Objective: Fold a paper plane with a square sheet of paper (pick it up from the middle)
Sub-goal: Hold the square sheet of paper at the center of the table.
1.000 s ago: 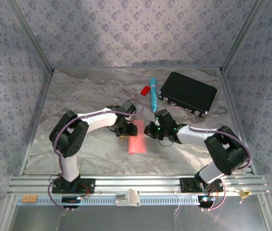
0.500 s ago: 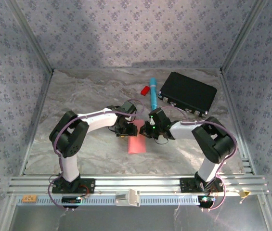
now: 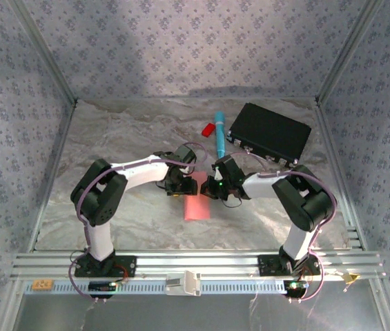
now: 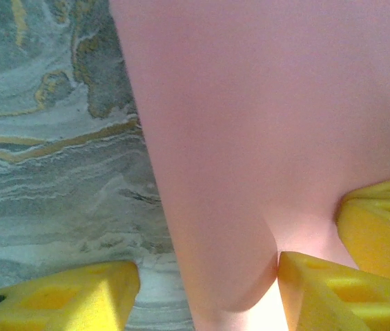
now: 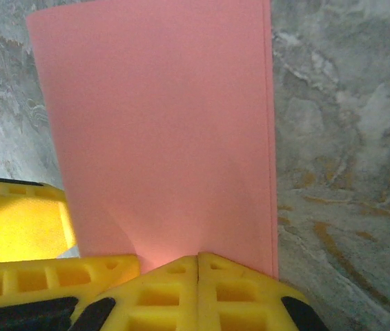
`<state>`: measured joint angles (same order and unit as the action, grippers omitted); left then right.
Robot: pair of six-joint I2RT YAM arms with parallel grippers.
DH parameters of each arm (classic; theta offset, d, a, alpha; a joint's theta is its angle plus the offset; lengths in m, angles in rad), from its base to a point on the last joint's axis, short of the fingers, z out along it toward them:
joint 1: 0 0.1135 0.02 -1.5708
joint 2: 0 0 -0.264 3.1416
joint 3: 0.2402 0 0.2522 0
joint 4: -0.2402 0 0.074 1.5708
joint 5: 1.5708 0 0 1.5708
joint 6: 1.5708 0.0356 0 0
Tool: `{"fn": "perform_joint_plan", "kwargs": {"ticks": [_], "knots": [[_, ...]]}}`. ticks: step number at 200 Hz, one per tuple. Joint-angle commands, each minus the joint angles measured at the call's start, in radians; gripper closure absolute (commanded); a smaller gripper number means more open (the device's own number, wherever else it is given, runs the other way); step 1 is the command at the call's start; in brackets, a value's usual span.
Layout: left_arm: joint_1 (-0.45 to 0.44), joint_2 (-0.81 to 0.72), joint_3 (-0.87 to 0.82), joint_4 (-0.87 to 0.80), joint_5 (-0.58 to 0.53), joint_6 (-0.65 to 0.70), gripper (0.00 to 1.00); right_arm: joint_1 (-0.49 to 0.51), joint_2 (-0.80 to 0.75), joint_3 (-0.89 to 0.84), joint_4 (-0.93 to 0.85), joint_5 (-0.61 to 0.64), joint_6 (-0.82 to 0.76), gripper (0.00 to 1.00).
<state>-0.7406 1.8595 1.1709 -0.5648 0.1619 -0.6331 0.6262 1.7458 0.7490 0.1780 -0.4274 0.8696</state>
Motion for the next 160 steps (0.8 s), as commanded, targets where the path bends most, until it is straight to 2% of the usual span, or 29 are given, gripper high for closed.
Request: {"fn": "perform_joint_plan", "kwargs": {"ticks": [1, 26, 44, 60, 87, 106, 119, 139, 160], "knots": [[-0.011, 0.027, -0.048, 0.099, 0.016, -0.002, 0.39, -0.028, 0.027, -0.034, -0.178, 0.030, -0.081, 1.00], [-0.010, -0.100, -0.049, 0.110, 0.030, -0.006, 0.36, -0.049, 0.004, -0.037, -0.211, 0.008, -0.125, 1.00], [-0.009, -0.193, -0.074, 0.140, 0.037, -0.005, 0.29, -0.065, -0.025, -0.056, -0.234, 0.005, -0.148, 1.00], [-0.005, -0.269, -0.123, 0.208, 0.066, -0.009, 0.29, -0.081, -0.044, -0.077, -0.239, -0.005, -0.155, 1.00], [0.041, -0.334, -0.223, 0.391, 0.231, -0.055, 0.61, -0.100, -0.072, -0.113, -0.219, -0.010, -0.150, 1.00], [0.076, -0.314, -0.260, 0.508, 0.374, -0.095, 0.88, -0.100, -0.064, -0.117, -0.197, -0.016, -0.137, 1.00], [0.087, -0.285, -0.264, 0.551, 0.441, -0.108, 1.00, -0.098, -0.058, -0.112, -0.189, -0.015, -0.130, 1.00], [0.090, -0.233, -0.254, 0.592, 0.506, -0.123, 1.00, -0.094, -0.049, -0.106, -0.187, -0.008, -0.123, 1.00], [0.093, -0.192, -0.255, 0.641, 0.529, -0.149, 1.00, -0.091, -0.043, -0.099, -0.195, 0.001, -0.119, 1.00]]}}
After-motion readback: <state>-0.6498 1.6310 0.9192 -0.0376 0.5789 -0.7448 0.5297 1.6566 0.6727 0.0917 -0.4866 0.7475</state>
